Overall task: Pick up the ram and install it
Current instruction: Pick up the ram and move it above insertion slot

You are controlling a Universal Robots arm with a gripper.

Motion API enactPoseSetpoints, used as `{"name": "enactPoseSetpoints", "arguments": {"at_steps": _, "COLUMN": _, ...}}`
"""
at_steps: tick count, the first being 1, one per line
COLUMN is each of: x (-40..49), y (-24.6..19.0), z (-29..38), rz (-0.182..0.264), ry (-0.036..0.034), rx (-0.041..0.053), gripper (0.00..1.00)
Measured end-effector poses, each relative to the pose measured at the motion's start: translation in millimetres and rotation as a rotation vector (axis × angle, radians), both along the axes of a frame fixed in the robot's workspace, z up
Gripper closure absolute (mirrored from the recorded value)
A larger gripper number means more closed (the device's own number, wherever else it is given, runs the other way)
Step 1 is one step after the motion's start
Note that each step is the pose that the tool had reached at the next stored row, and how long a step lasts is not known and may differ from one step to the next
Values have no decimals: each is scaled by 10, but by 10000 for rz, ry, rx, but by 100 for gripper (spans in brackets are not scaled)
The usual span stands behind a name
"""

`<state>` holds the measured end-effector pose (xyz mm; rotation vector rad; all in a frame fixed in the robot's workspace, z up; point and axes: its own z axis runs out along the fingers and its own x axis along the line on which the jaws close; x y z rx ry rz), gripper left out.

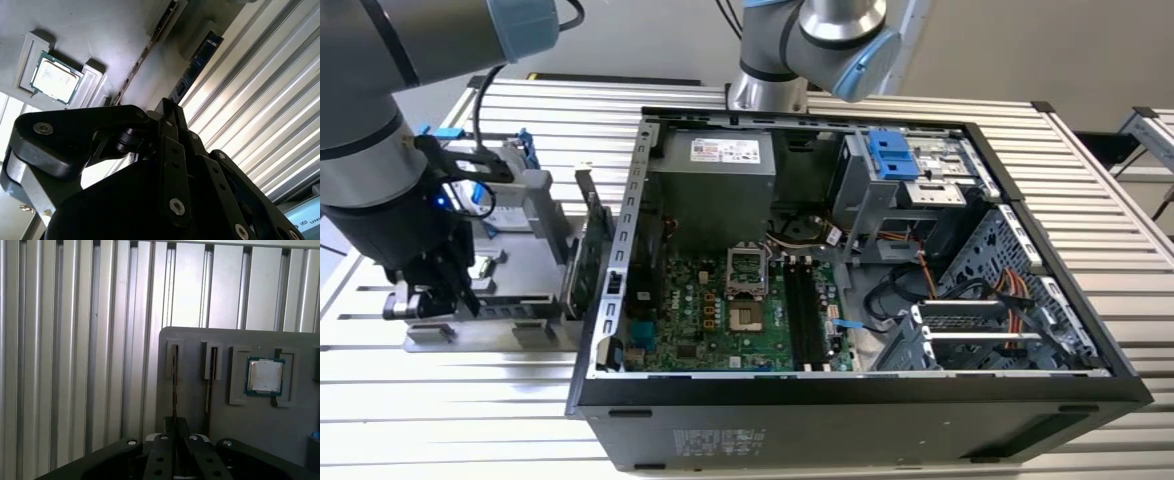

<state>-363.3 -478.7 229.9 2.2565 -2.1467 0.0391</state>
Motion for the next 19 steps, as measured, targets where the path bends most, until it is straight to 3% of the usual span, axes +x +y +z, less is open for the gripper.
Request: {"name": "enactPoseSetpoints", "arguments": {"at_steps": 19, "x": 0, "y": 0, "z": 29, "rz": -4, "ry": -4, "rx": 5, "gripper": 100}}
